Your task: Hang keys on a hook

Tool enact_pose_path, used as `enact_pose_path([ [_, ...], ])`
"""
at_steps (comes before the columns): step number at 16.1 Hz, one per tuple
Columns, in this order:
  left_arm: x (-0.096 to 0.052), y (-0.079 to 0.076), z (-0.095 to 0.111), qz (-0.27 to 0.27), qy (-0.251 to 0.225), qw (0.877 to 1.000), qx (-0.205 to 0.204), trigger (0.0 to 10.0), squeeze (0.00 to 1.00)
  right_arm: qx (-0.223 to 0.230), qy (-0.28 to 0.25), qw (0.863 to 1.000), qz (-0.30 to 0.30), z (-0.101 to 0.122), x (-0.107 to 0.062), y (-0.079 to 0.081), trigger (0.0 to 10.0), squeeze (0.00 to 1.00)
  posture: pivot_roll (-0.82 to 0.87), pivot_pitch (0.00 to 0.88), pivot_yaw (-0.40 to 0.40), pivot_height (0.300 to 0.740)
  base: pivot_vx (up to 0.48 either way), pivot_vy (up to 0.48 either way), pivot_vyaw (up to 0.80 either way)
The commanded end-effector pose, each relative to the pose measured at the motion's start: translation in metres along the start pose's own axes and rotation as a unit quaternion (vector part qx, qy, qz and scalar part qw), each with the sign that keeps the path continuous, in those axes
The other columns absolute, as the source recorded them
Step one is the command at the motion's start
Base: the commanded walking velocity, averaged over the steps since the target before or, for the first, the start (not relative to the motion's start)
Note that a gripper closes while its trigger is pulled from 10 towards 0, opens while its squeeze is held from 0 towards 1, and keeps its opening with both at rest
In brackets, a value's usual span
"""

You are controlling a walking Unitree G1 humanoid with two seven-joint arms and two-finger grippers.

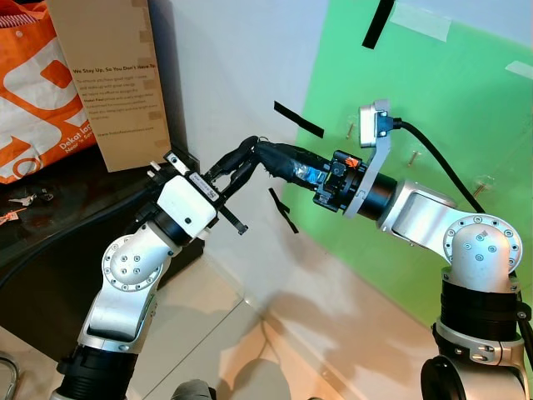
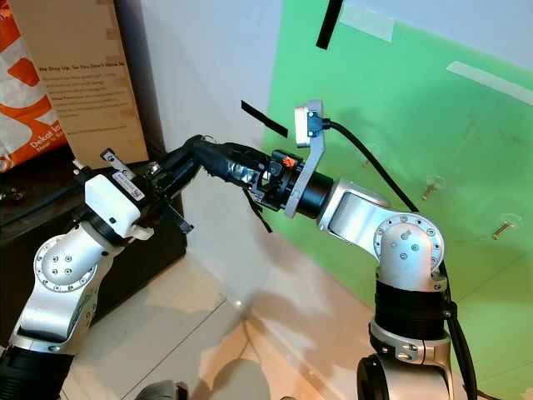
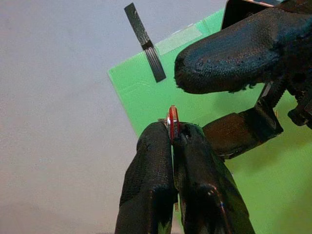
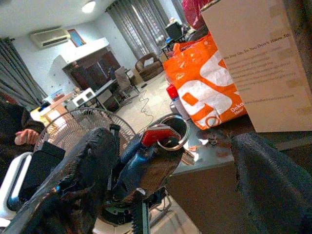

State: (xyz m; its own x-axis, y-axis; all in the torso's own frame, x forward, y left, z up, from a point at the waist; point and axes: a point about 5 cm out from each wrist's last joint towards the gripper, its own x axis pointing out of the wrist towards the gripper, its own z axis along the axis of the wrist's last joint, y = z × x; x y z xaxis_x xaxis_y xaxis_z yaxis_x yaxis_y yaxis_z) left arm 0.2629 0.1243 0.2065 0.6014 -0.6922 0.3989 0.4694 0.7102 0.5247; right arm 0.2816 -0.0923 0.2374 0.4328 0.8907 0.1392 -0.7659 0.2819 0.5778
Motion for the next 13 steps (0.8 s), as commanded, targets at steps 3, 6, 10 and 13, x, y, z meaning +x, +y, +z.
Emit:
enact_pose_path([
  [3, 0.0035, -0.0018, -0.0015, -0.019, 0.001, 1.0, 0.001, 0.0, 0.0, -0.011, -0.01, 1.0, -0.001, 0.0036, -0.0014, 0.0034, 1.6, 0.0, 0.04, 0.0, -0.082, 0.74, 0.0, 0.0, 0.0],
  [6, 0.0031, -0.0016, -0.0036, -0.024, 0.006, 1.0, 0.0, 0.0, 0.0, -0.022, -0.012, 1.0, 0.001, 0.0038, -0.0014, 0.005, 0.0, 0.0, 0.04, 0.0, -0.08, 0.74, 0.0, 0.0, 0.0],
  [10, 0.0024, -0.0019, -0.0052, -0.03, 0.009, 0.999, 0.0, 0.0, 0.0, -0.033, -0.012, 0.999, 0.002, 0.0028, -0.0011, 0.0073, 0.0, 0.0, 0.04, 0.0, -0.074, 0.74, 0.0, 0.0, 0.0],
  [13, 0.0029, -0.0015, -0.0068, -0.035, 0.011, 0.999, 0.001, 0.0, 0.0, -0.04, -0.011, 0.999, 0.009, 0.0025, -0.0019, 0.0104, 0.0, 0.0, 0.04, 0.0, -0.072, 0.74, 0.0, 0.0, 0.0],
])
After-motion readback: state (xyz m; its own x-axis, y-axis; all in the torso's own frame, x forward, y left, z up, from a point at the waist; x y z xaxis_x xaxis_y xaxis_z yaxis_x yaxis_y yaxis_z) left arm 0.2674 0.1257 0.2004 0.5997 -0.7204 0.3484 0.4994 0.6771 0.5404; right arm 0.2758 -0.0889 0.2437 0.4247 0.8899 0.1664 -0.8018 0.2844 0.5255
